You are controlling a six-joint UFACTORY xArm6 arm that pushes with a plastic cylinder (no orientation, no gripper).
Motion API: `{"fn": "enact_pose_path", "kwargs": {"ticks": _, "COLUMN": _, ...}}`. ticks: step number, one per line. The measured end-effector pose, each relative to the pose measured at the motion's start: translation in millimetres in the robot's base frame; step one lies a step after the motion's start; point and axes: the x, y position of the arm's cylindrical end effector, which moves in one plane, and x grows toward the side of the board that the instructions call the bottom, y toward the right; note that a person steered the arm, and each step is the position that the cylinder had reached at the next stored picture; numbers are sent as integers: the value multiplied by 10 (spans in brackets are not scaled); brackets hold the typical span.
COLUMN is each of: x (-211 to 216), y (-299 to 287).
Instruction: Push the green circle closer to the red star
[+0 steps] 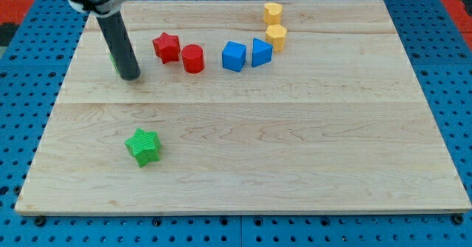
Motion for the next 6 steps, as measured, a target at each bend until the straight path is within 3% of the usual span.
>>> {"fn": "enact_pose_path", "kwargs": {"ticks": 1, "x": -376, "y": 49}}
{"fn": "enact_pose_path", "kwargs": {"ticks": 2, "x": -160, "y": 211}}
{"fn": "enact_pose_path", "kwargs": {"ticks": 5, "x": -195, "y": 31}}
{"fn": "enact_pose_path", "kwargs": {"ticks": 6, "x": 155, "y": -227}}
